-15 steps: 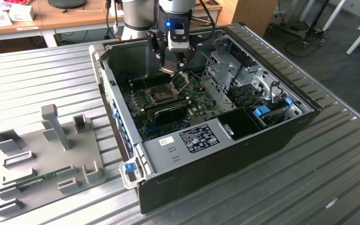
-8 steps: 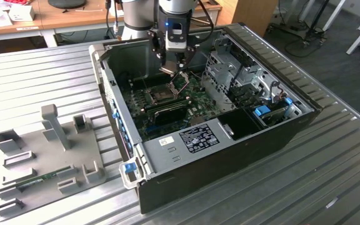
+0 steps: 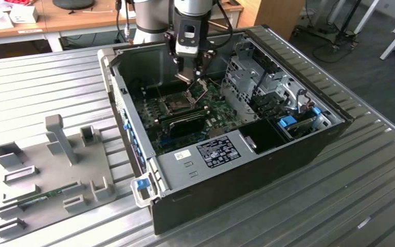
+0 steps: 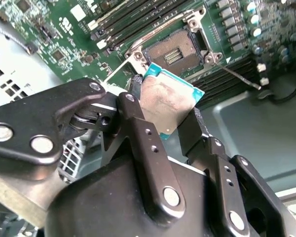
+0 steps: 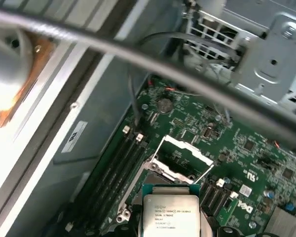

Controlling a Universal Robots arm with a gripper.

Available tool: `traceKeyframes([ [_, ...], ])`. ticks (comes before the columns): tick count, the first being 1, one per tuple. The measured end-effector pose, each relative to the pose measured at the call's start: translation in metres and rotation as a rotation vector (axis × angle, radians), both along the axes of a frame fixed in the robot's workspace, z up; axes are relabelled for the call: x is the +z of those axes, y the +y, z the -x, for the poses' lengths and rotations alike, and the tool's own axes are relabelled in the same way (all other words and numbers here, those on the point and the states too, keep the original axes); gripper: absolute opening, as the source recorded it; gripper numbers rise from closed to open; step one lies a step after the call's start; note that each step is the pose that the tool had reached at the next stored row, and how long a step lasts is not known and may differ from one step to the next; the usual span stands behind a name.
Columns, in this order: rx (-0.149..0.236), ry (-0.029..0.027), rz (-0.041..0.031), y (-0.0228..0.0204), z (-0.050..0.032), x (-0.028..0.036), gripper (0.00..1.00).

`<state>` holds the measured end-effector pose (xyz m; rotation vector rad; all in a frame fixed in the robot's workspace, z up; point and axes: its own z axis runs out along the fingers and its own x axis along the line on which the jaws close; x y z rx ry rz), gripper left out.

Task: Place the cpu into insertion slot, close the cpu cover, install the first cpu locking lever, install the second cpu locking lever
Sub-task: 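Place the cpu into insertion slot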

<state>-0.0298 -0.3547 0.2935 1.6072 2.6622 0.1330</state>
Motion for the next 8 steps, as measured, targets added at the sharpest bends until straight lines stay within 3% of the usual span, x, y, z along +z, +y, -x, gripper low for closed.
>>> traceKeyframes([
  [6,-0.106,0.0001,0.0001,-0.0001,0.0,-0.0005,0.54],
  [8,-0.115,0.0001,0.0001,-0.0001,0.0,-0.0005,0.54],
])
